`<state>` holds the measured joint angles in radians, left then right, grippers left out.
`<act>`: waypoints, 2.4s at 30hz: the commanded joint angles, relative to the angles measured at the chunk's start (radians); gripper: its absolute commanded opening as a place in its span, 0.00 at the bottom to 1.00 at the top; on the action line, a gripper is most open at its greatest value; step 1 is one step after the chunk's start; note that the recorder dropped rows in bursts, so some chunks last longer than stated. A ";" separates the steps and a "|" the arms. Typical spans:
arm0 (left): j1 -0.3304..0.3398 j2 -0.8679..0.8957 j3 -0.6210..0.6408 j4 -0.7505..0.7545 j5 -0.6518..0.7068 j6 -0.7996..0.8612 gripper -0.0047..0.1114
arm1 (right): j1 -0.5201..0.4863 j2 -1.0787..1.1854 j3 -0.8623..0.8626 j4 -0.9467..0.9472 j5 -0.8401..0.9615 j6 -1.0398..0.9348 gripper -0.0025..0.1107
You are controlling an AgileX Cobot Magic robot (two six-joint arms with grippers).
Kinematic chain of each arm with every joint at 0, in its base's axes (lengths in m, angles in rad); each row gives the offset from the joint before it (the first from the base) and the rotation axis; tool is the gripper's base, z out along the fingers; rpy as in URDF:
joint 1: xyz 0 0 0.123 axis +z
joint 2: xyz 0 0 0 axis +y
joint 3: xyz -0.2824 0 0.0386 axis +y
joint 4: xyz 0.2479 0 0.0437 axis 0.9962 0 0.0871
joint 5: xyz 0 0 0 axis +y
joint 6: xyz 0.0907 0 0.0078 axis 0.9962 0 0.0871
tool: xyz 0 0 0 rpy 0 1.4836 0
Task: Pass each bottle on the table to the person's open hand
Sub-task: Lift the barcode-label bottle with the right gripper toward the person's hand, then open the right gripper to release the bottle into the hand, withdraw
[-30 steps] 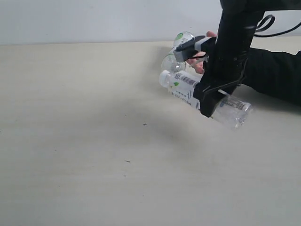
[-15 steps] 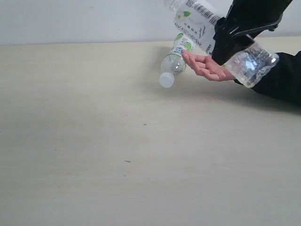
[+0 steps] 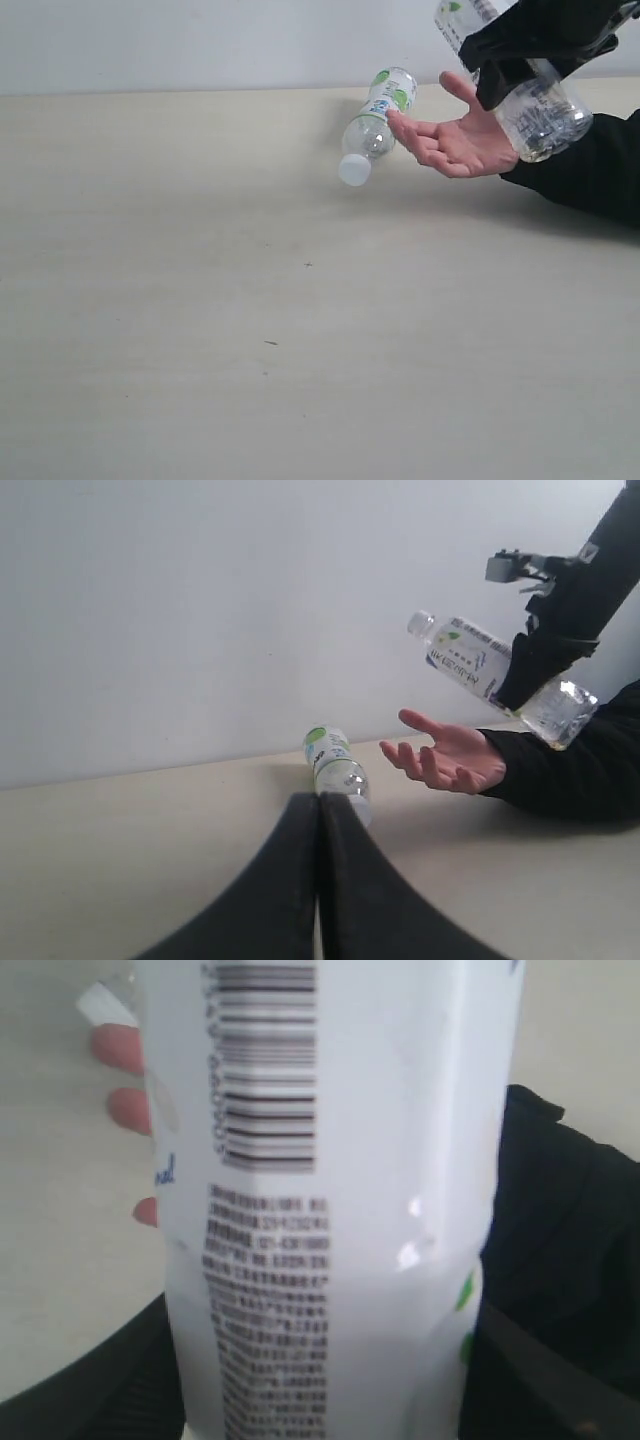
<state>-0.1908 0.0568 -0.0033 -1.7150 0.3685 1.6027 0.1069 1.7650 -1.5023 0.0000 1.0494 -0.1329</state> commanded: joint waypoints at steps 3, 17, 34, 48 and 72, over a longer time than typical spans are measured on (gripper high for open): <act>0.003 -0.003 0.003 -0.001 0.009 -0.008 0.04 | -0.016 0.132 -0.052 0.047 -0.047 0.012 0.02; 0.003 -0.003 0.003 -0.001 0.009 -0.008 0.04 | -0.016 0.284 -0.084 0.072 -0.049 0.006 0.02; 0.003 -0.003 0.003 -0.001 0.009 -0.008 0.04 | -0.014 0.296 -0.084 0.074 -0.053 0.004 0.52; 0.003 -0.003 0.003 -0.001 0.009 -0.008 0.04 | -0.014 0.285 -0.094 0.068 -0.073 0.004 0.73; 0.003 -0.003 0.003 -0.001 0.009 -0.008 0.04 | -0.014 -0.478 0.326 0.318 -0.310 -0.239 0.02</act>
<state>-0.1908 0.0568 -0.0033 -1.7150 0.3749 1.6027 0.0937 1.3445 -1.2857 0.2979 0.8562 -0.3566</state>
